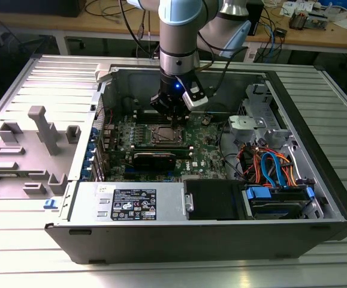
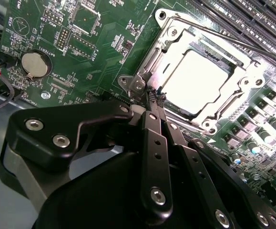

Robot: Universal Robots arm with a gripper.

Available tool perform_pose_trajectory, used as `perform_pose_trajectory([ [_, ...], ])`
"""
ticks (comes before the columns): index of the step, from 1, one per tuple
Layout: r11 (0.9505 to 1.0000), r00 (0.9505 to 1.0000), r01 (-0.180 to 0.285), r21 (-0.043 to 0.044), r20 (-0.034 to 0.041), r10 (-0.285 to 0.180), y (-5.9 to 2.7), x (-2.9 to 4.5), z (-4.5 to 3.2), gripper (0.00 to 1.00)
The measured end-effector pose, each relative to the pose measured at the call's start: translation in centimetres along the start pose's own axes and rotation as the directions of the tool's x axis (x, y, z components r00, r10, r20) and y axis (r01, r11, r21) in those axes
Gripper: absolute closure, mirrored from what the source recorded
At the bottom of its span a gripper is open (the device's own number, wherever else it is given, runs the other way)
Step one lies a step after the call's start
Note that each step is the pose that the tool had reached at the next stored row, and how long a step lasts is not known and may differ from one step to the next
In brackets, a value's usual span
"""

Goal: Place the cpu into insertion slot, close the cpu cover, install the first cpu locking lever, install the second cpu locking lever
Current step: 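Install the first cpu locking lever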

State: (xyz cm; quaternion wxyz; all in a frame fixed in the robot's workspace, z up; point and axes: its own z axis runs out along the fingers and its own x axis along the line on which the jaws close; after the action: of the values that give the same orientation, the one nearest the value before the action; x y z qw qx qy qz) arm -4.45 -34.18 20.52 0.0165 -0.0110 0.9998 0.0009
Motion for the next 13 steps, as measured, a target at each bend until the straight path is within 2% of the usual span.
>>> perform_pose_trajectory([
  [13,1.0000,1.0000,0.000,0.0011,0.0001,0.000,0.00,-0.02,0.27,0.89],
])
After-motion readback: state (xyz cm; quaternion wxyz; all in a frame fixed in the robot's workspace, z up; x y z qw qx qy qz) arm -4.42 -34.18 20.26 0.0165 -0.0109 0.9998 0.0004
